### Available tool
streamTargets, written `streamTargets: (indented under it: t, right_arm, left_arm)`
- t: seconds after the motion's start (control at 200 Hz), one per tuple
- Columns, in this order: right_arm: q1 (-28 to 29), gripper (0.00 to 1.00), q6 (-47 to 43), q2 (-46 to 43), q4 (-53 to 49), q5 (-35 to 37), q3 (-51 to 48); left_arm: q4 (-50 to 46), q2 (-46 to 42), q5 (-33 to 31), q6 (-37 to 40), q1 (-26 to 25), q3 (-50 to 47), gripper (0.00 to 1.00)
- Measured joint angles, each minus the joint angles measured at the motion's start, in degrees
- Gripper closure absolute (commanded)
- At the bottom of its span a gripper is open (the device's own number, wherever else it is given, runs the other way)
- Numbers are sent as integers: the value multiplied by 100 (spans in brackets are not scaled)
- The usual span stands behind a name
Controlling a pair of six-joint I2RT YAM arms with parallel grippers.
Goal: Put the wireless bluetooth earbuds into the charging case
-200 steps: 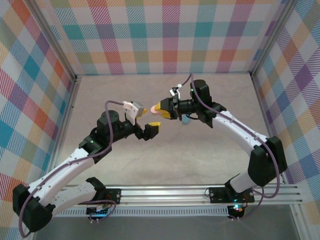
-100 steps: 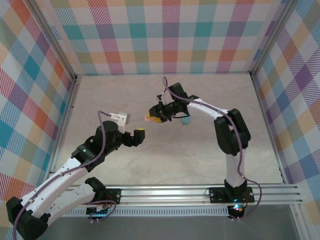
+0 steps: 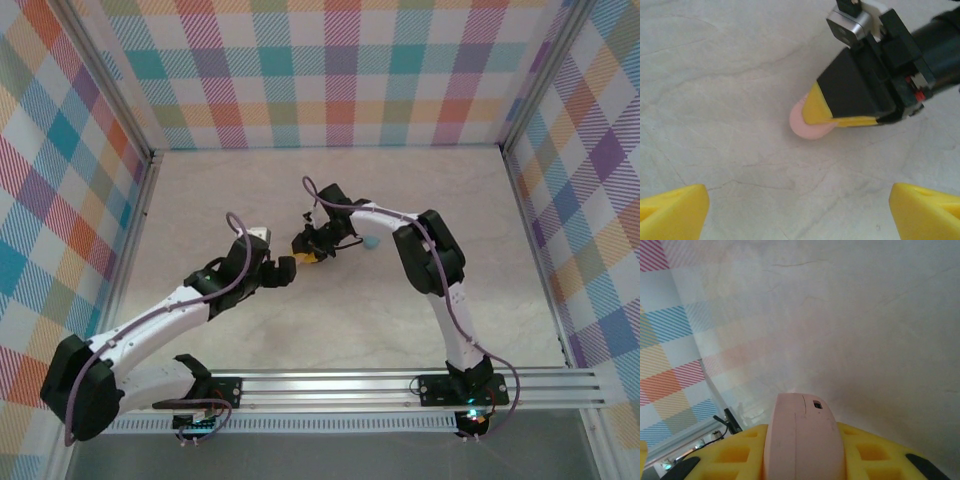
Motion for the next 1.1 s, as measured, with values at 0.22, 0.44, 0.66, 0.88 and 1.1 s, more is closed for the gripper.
streamTargets:
  t: [0.22, 0.44, 0.66, 0.88, 1.1]
  right_arm:
    - [0, 66, -448, 291, -772, 284, 627]
    - [0, 59, -837, 365, -1436, 881, 1016]
    - [26, 53, -1049, 365, -1705, 1213, 1126]
    - [52, 46, -1255, 308, -2035, 1580, 1261]
    - [-22, 46, -1484, 144, -2400, 2162, 1322]
  left_arm:
    - [468, 457, 72, -247, 264, -24, 10]
    - [667, 691, 179, -286, 330, -48, 10]
    - [780, 850, 269, -284, 339, -48, 10]
    - [1130, 1069, 378, -295, 369, -85, 11]
    - [1377, 1884, 769, -267, 409, 50, 12]
